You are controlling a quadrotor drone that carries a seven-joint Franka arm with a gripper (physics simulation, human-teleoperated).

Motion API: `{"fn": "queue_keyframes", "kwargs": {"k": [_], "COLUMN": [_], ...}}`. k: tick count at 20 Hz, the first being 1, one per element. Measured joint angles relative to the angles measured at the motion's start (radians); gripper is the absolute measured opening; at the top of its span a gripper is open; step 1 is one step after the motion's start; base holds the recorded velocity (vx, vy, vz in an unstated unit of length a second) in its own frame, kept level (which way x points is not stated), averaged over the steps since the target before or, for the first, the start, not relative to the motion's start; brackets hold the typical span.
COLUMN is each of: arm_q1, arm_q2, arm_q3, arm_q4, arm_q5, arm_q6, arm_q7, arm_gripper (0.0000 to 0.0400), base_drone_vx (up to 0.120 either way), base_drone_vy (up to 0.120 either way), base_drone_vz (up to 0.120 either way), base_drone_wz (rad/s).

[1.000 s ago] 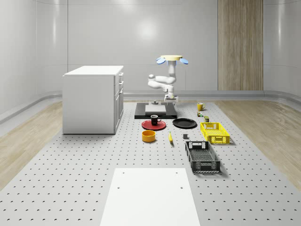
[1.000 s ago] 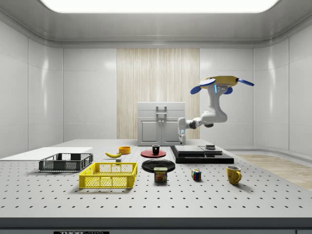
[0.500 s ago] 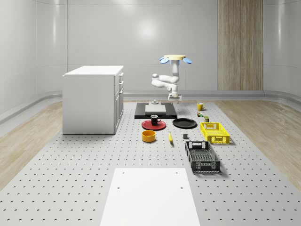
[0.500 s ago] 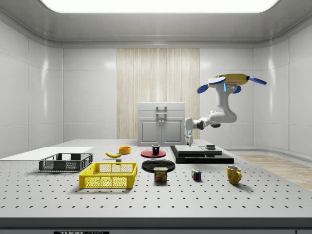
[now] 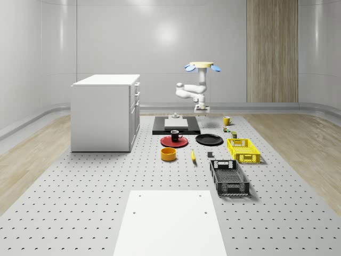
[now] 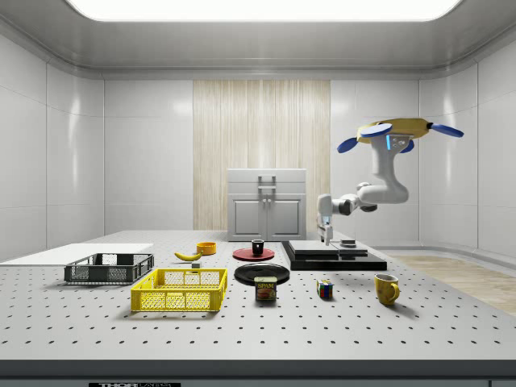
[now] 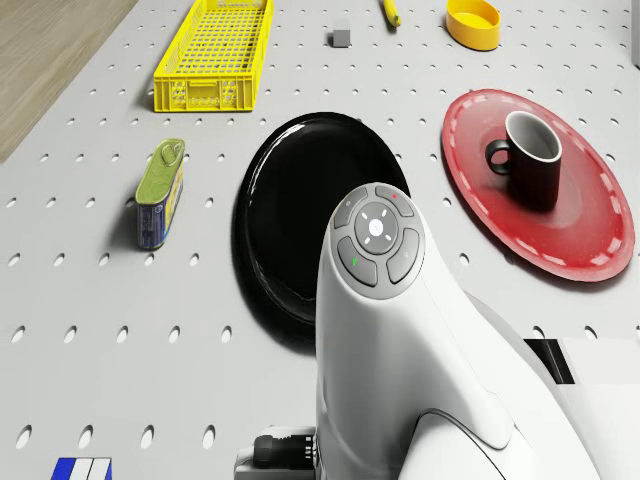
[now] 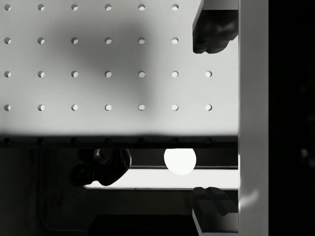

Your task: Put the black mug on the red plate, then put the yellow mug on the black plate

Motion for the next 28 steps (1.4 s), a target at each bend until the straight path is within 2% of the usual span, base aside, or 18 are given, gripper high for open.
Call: {"fn": "queue_keyframes", "kwargs": {"k": [28], "arm_q1": [-0.001], "arm_q2": [-0.004], "arm_q3": [0.0], "arm_q4": [0.0], "arm_q5": [0.002], "arm_q6": [0.004], "arm_q7": [0.001], "arm_gripper": [0.04], "base_drone_vx": [-0.12], "base_drone_vy": [0.12], "base_drone_vz": [0.0], "base_drone_wz": [0.0]}}
